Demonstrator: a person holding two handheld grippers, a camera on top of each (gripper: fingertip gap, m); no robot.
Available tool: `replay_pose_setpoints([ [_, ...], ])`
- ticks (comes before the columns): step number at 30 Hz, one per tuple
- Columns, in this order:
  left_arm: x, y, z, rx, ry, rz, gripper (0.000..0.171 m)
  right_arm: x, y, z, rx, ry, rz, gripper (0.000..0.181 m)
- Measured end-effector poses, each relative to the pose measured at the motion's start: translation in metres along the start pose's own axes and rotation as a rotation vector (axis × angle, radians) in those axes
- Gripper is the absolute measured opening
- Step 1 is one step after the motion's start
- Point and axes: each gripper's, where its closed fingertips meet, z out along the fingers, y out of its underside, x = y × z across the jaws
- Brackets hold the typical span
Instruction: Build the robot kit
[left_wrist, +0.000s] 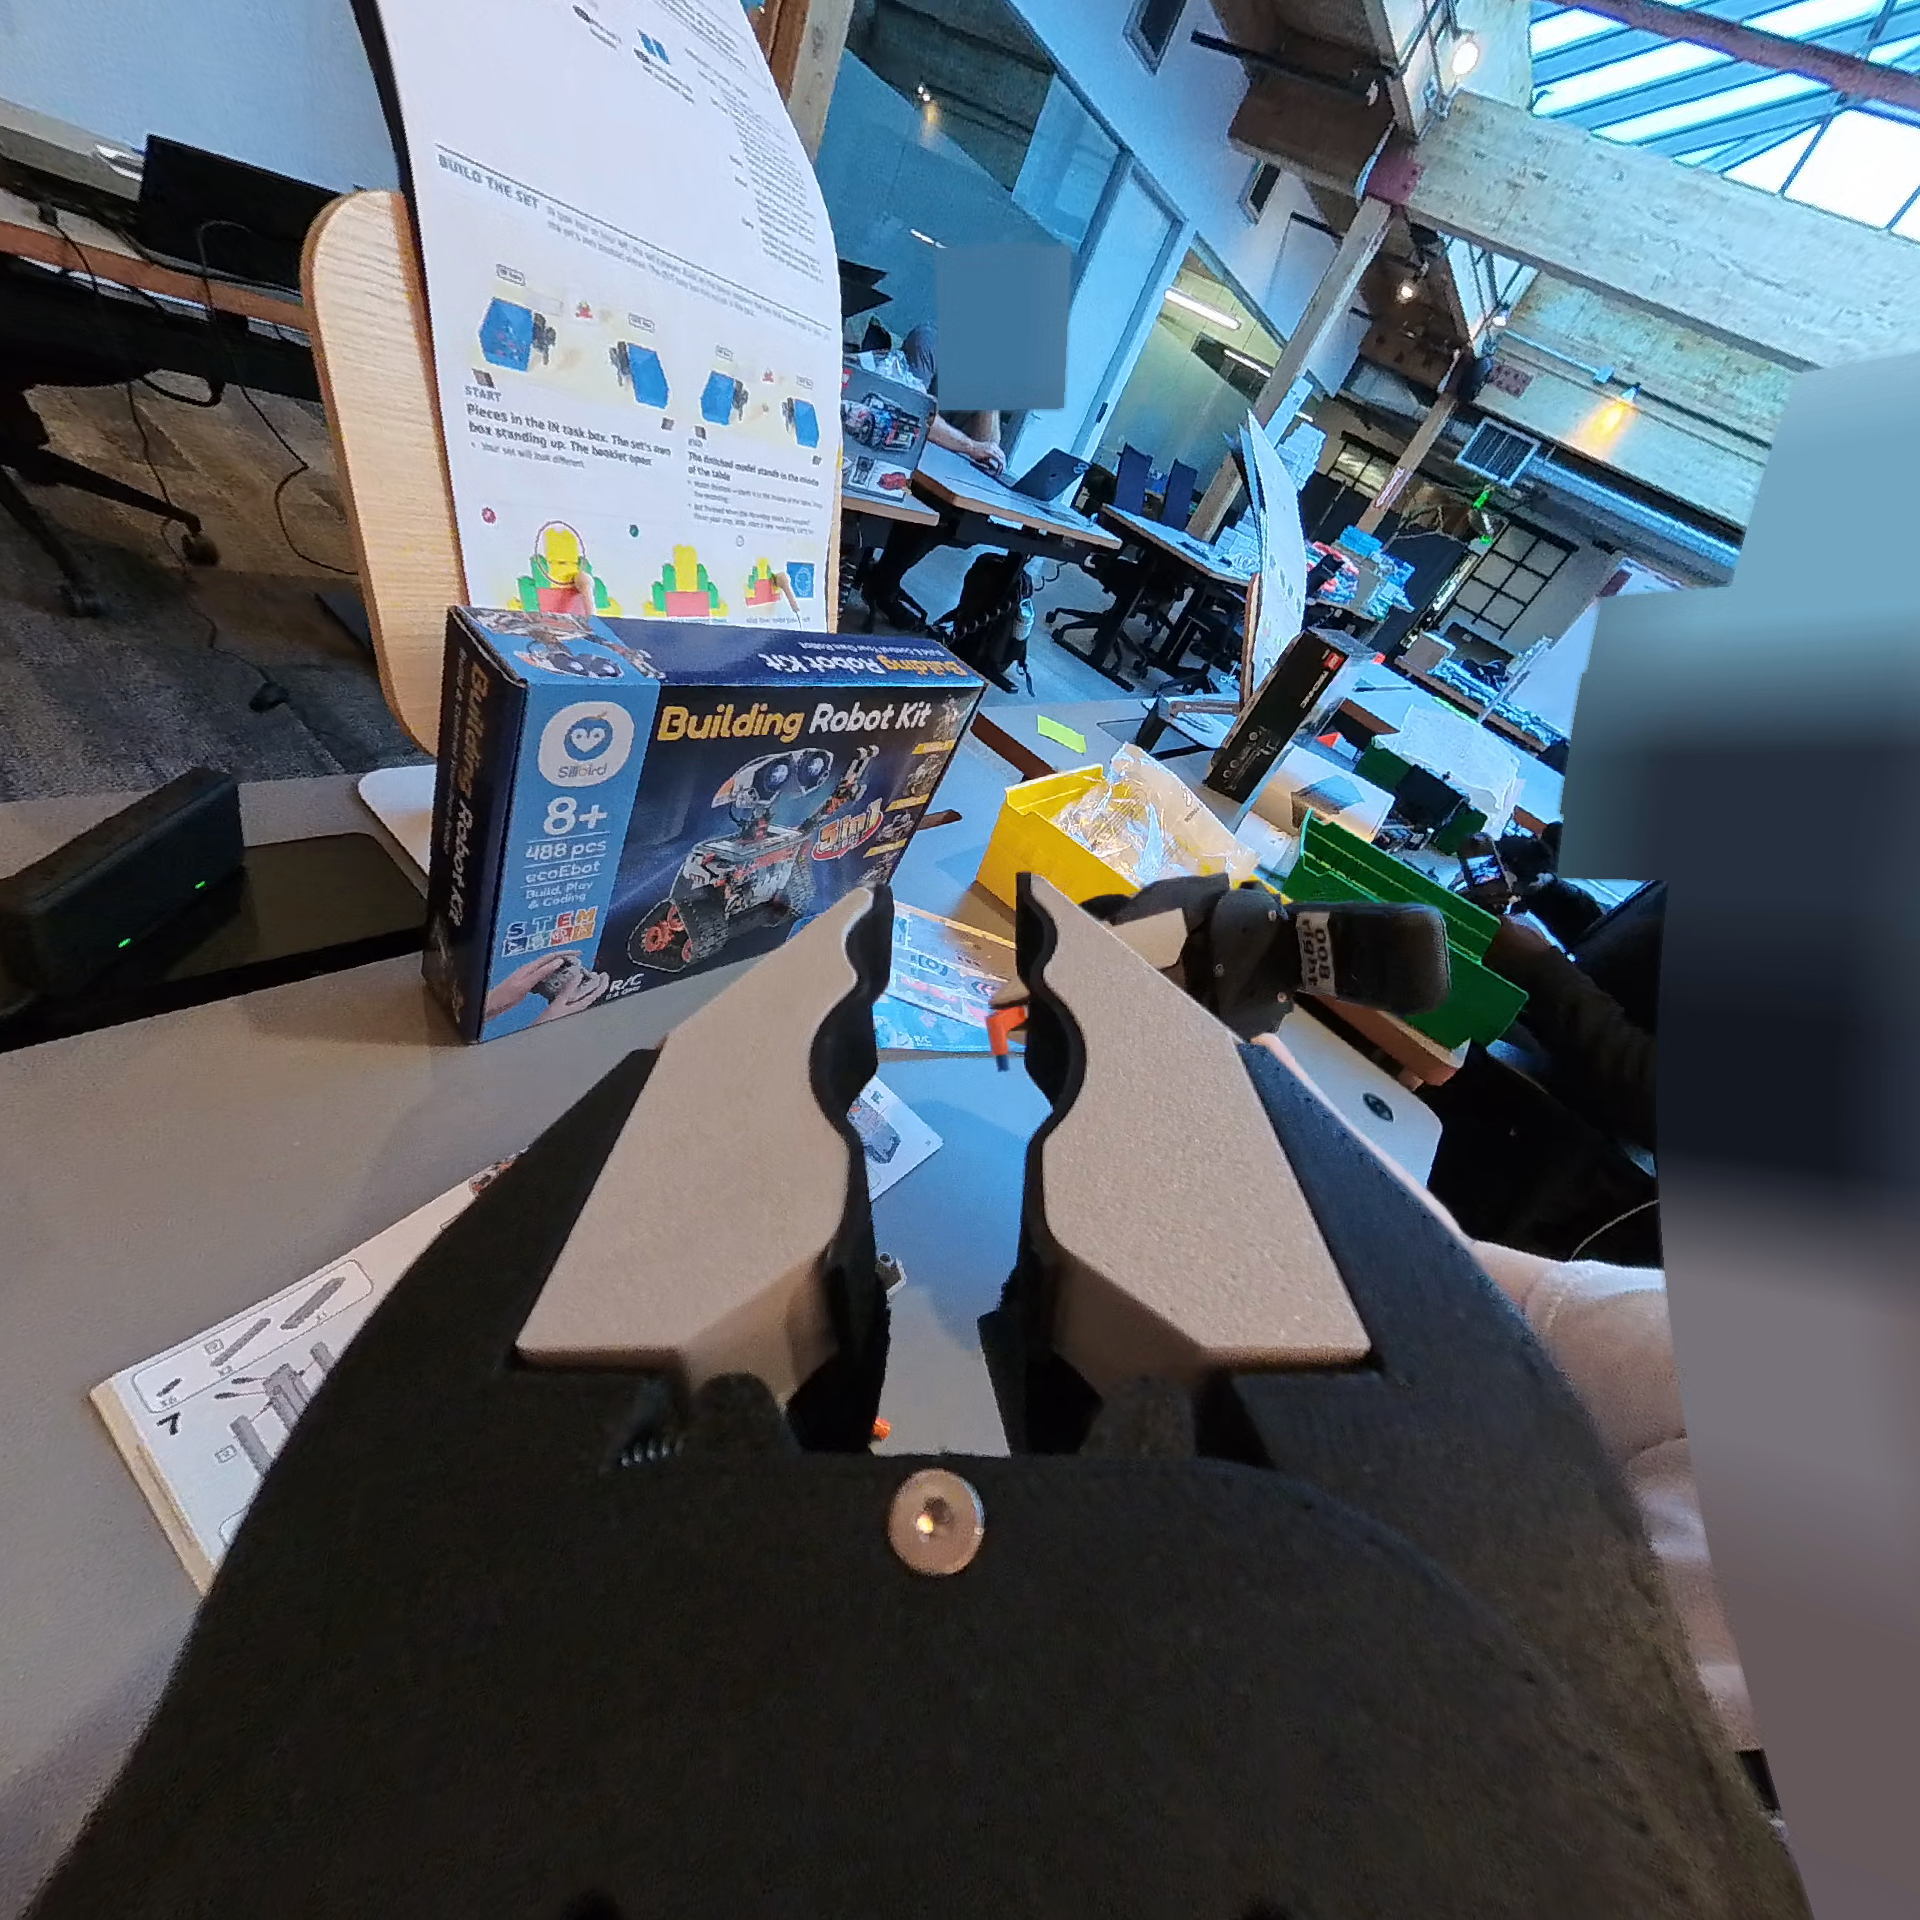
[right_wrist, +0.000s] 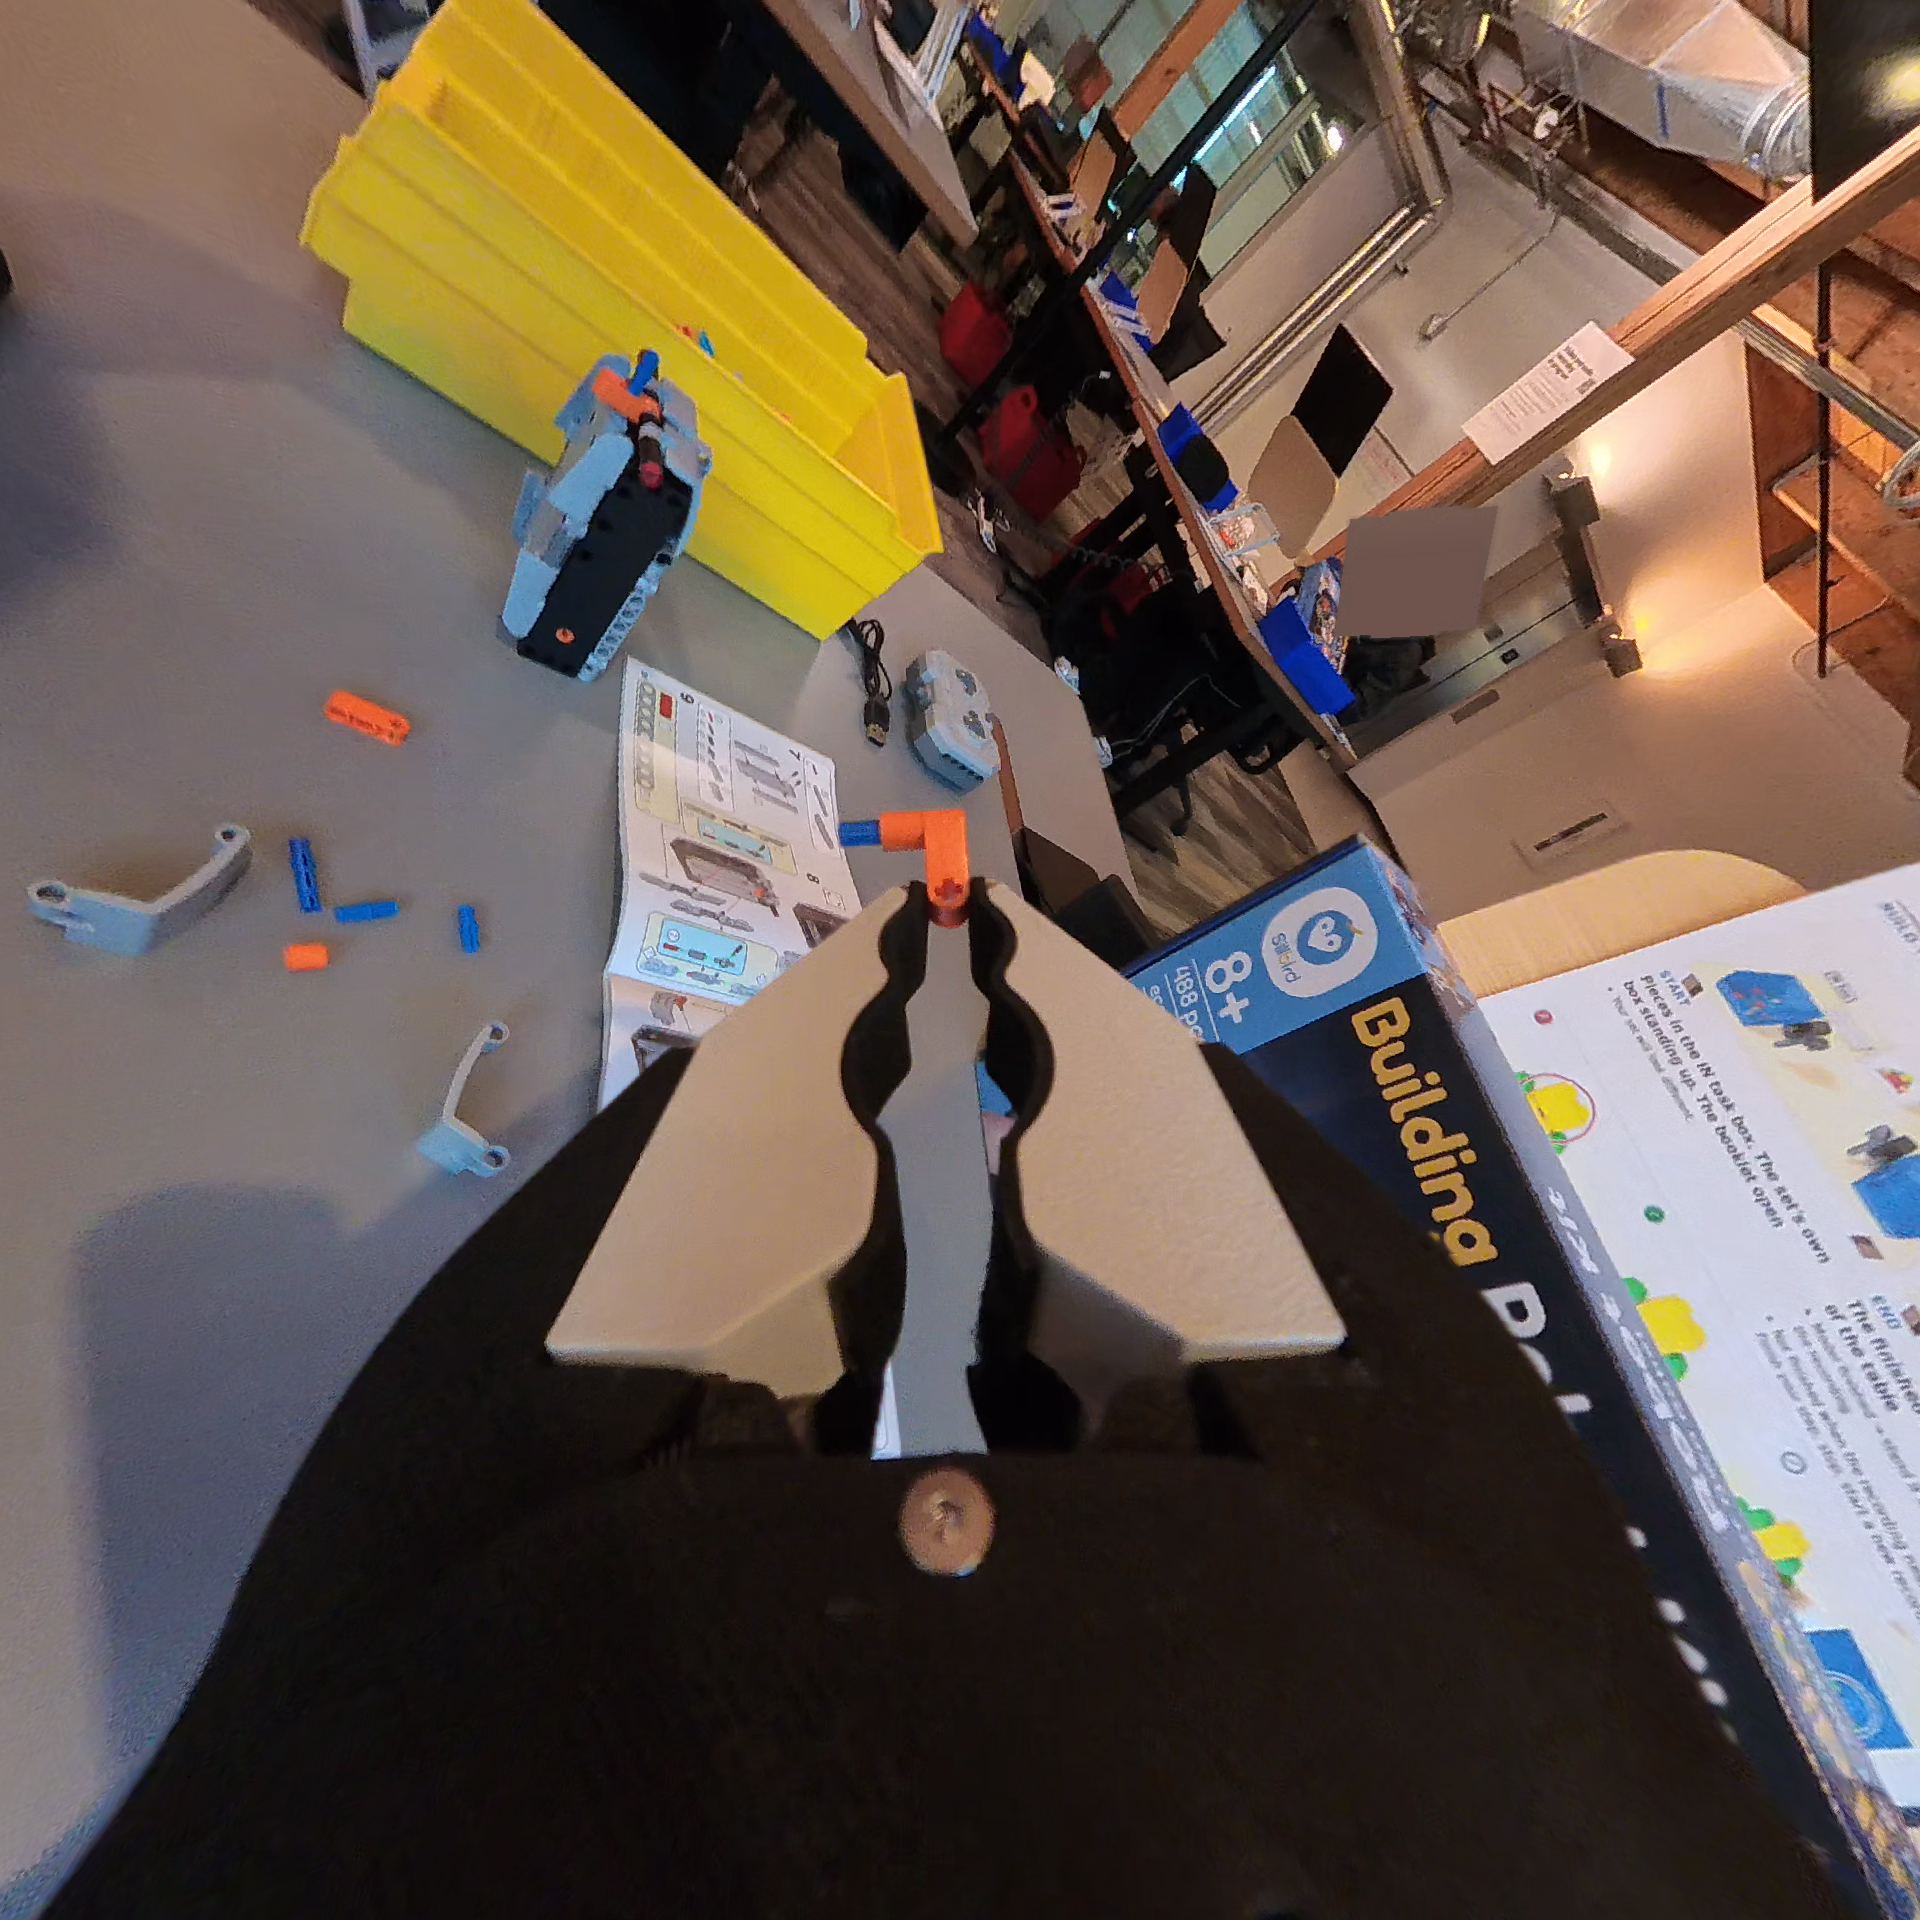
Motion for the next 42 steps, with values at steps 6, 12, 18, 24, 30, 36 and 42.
replay_pose_setpoints([
  [6, 0.002, 0.001, 0.002, -0.006, 0.002, 0.006, 0.021, -0.01, -0.004, 0.007, -0.042, -0.013, -0.099, 0.006],
  [12, -0.003, -0.001, -0.002, 0.004, -0.026, 0.002, 0.022, -0.014, -0.008, 0.008, -0.054, -0.018, -0.138, 0.006],
  [18, -0.02, 0.005, 0.0, -0.035, -0.14, 0.05, 0.027, -0.011, -0.005, 0.006, -0.075, -0.007, -0.16, 0.006],
  [24, -0.067, 0.006, -0.009, -0.111, -0.483, 0.271, 0.033, -0.012, -0.001, 0.006, -0.095, -0.009, -0.171, 0.006],
  [30, -0.09, 0.01, -0.016, -0.189, -0.653, 0.407, 0.045, -0.012, 0.003, 0.006, -0.111, -0.009, -0.181, 0.006],
  [36, -0.111, 0.021, -0.025, -0.282, -0.777, 0.437, 0.052, -0.013, 0.009, 0.007, -0.147, -0.015, -0.2, 0.006],
  [42, -0.121, 0.068, -0.034, -0.51, -0.787, 0.253, 0.033, -0.015, 0.013, 0.009, -0.164, -0.023, -0.211, 0.006],
])
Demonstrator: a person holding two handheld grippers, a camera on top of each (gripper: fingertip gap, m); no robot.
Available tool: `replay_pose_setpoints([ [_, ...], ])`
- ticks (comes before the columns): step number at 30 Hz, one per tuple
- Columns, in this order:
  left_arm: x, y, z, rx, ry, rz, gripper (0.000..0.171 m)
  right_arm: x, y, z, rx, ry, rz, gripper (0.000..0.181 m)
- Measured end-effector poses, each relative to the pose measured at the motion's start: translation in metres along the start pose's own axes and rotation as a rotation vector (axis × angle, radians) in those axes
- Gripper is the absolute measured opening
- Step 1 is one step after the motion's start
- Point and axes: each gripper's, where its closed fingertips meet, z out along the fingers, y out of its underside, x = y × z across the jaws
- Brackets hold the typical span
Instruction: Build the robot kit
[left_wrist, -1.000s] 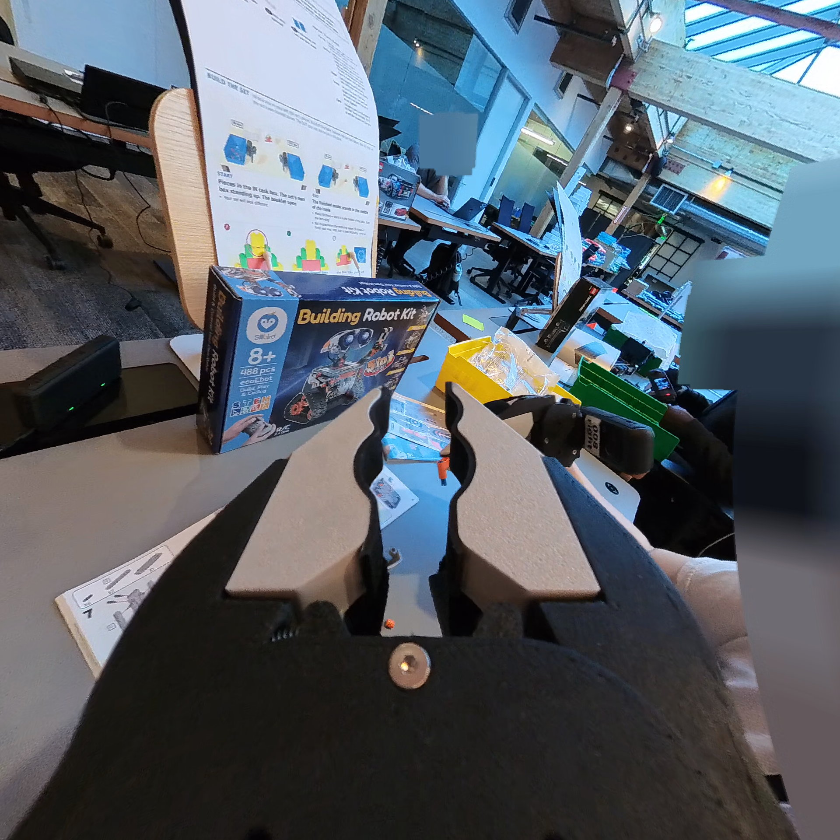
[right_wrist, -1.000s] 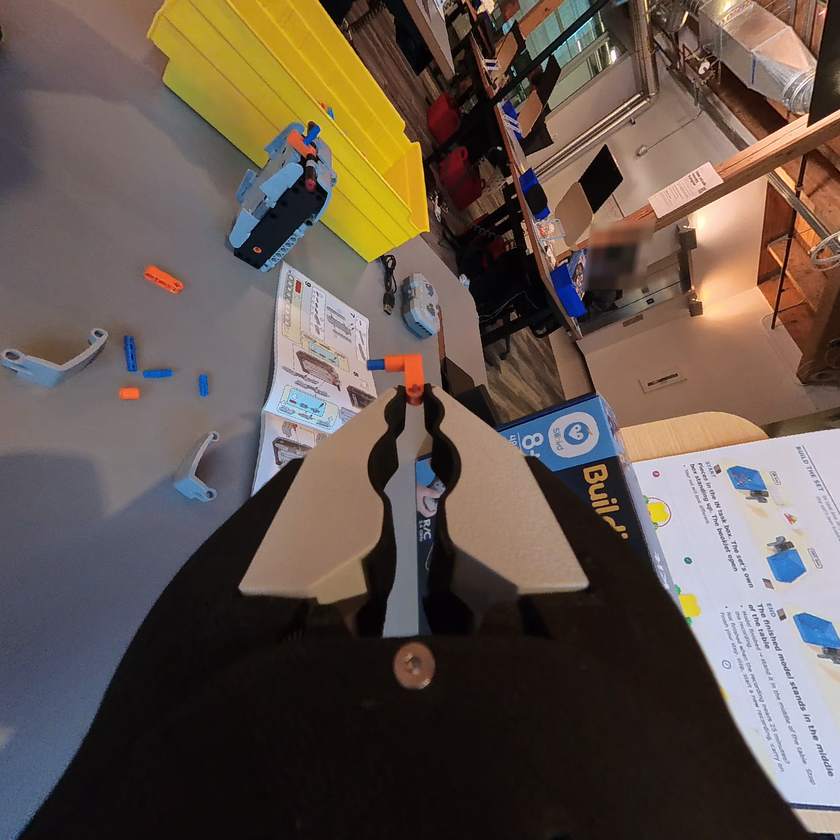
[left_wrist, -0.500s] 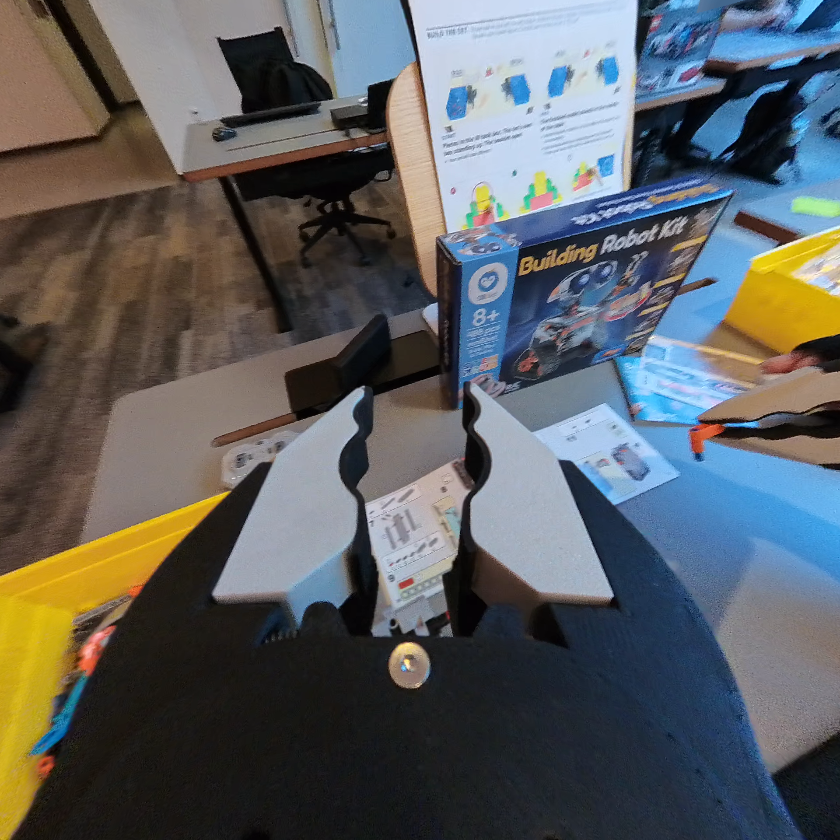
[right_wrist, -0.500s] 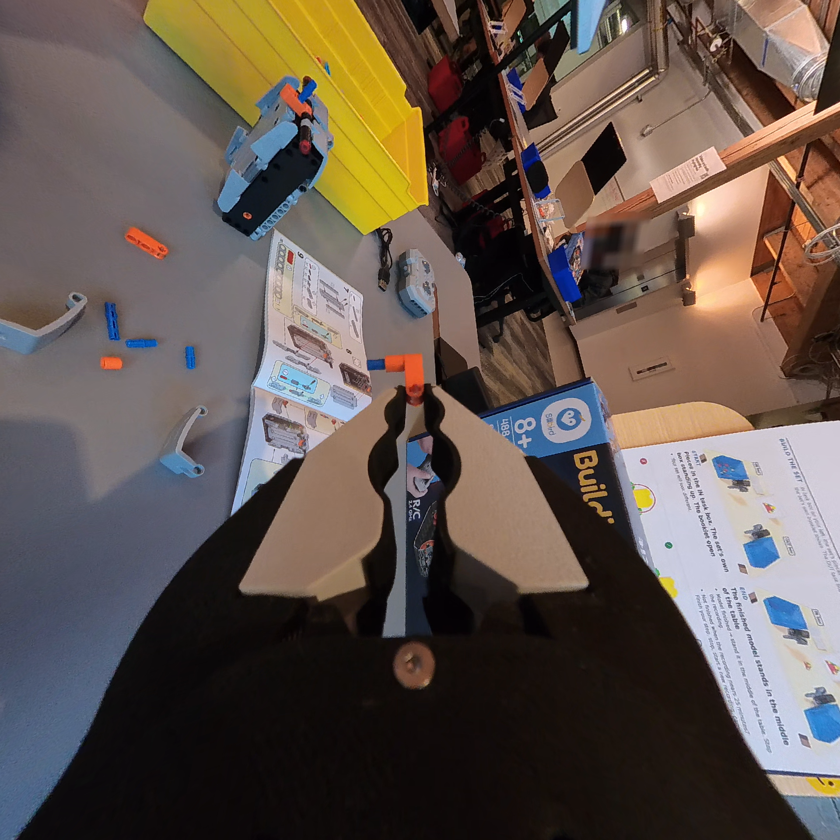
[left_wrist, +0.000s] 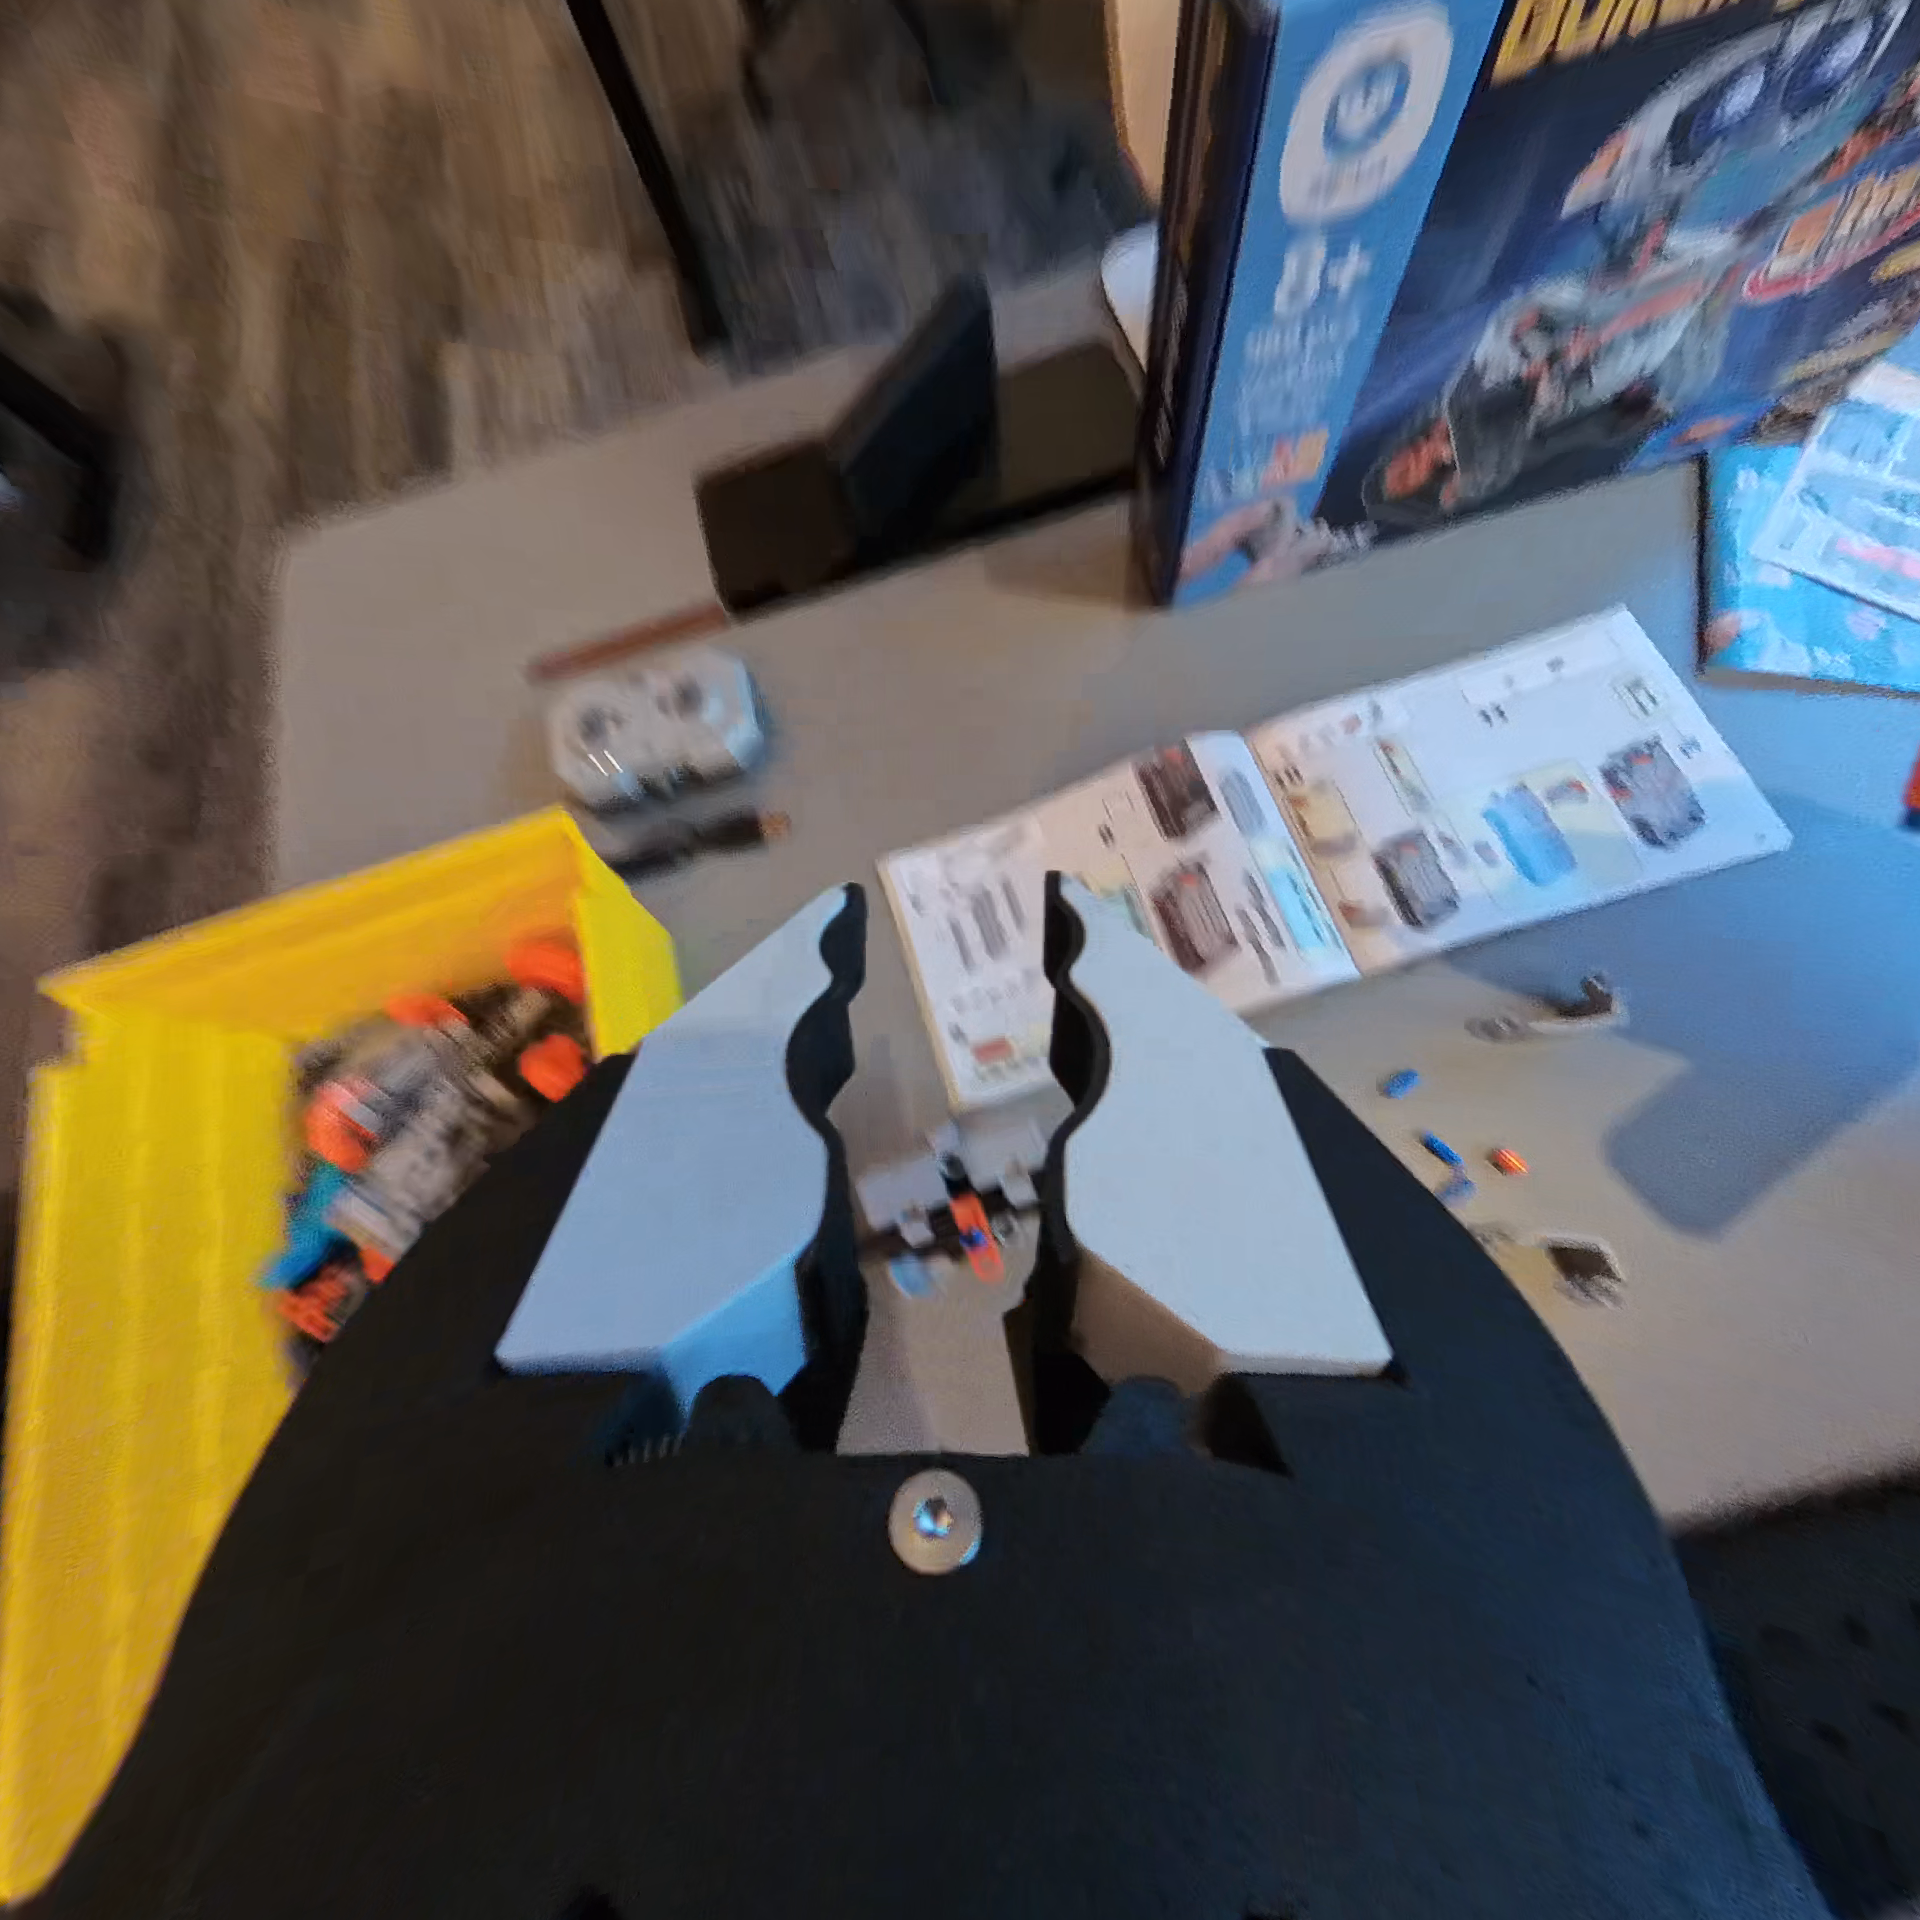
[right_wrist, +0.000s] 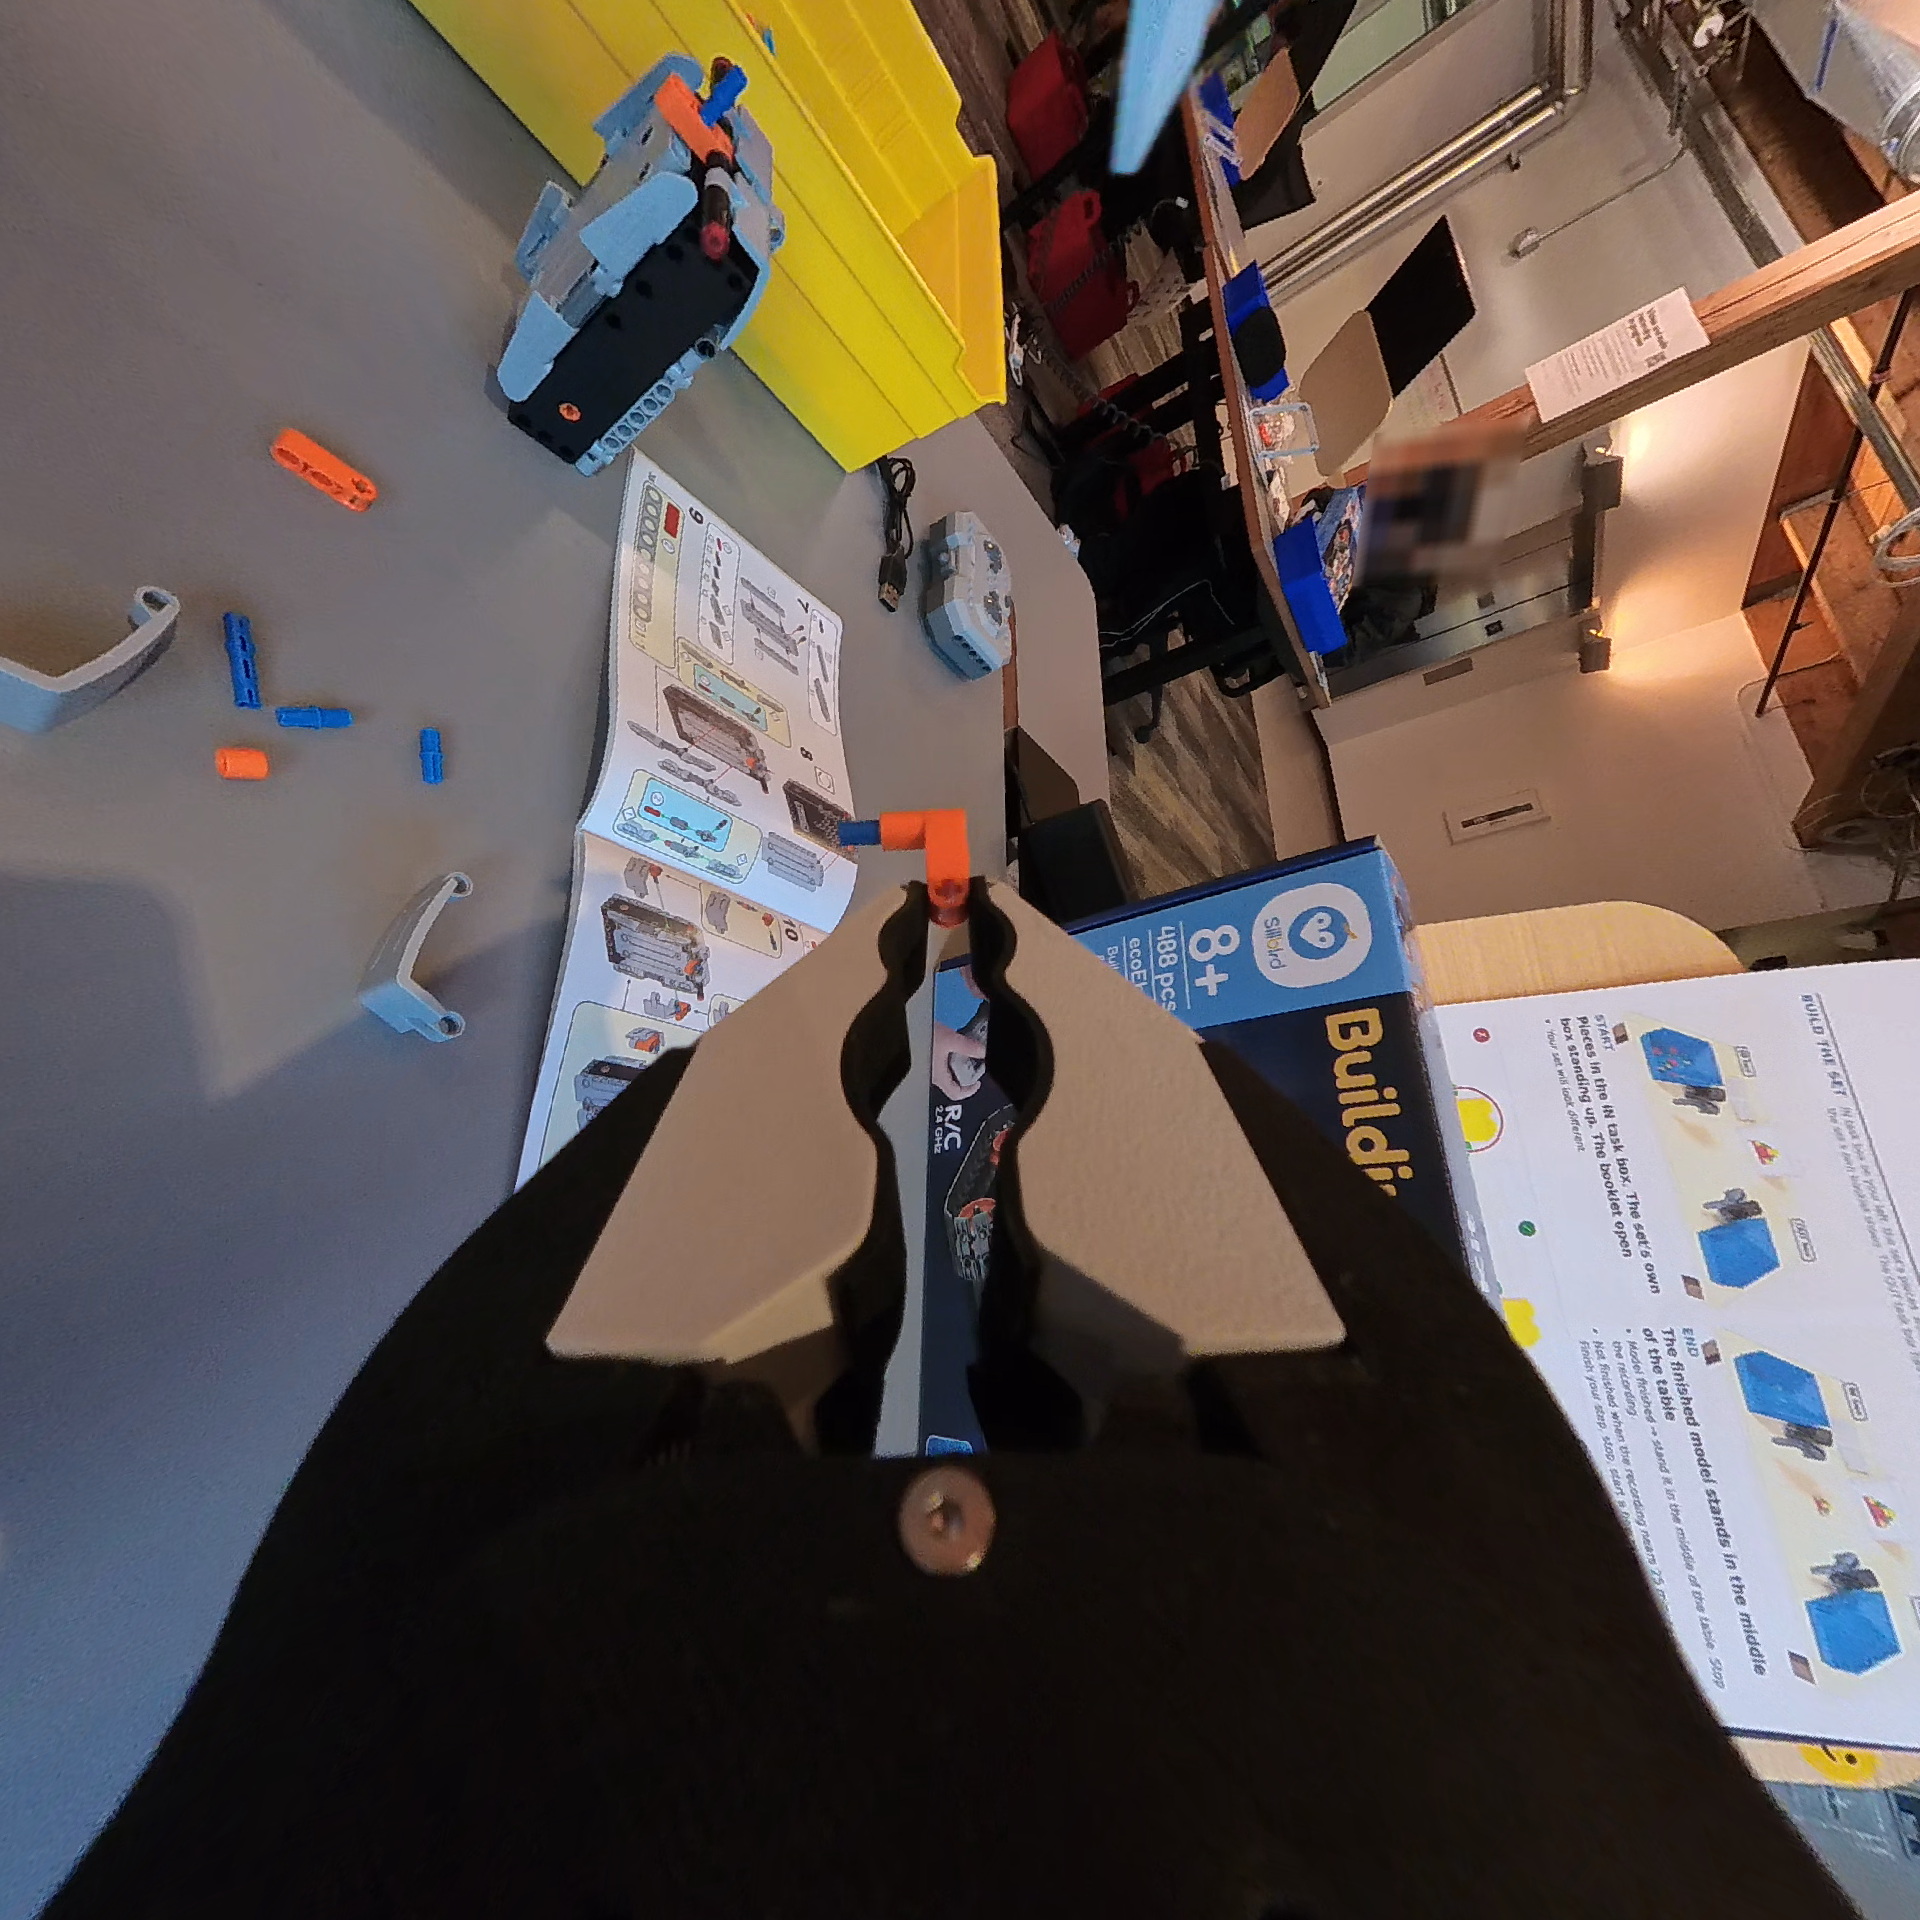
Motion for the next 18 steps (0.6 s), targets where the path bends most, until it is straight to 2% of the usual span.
replay_pose_setpoints([
  [3, 0.014, 0.036, 0.009, -0.233, 0.114, -0.103, 0.041, 0.0, 0.001, 0.0, -0.005, -0.002, -0.001, 0.006],
  [6, 0.023, 0.058, 0.015, -0.36, 0.183, -0.157, 0.049, -0.002, 0.004, 0.001, -0.02, -0.007, -0.009, 0.006],
  [9, 0.022, 0.065, 0.016, -0.396, 0.177, -0.163, 0.059, -0.004, 0.006, 0.003, -0.028, -0.016, -0.012, 0.006],
  [15, 0.023, 0.08, 0.016, -0.484, 0.142, -0.11, 0.091, -0.007, 0.01, 0.005, -0.05, -0.029, -0.02, 0.006],
  [18, 0.023, 0.08, 0.016, -0.491, 0.128, -0.098, 0.103, -0.009, 0.013, 0.007, -0.066, -0.033, -0.032, 0.006],
])
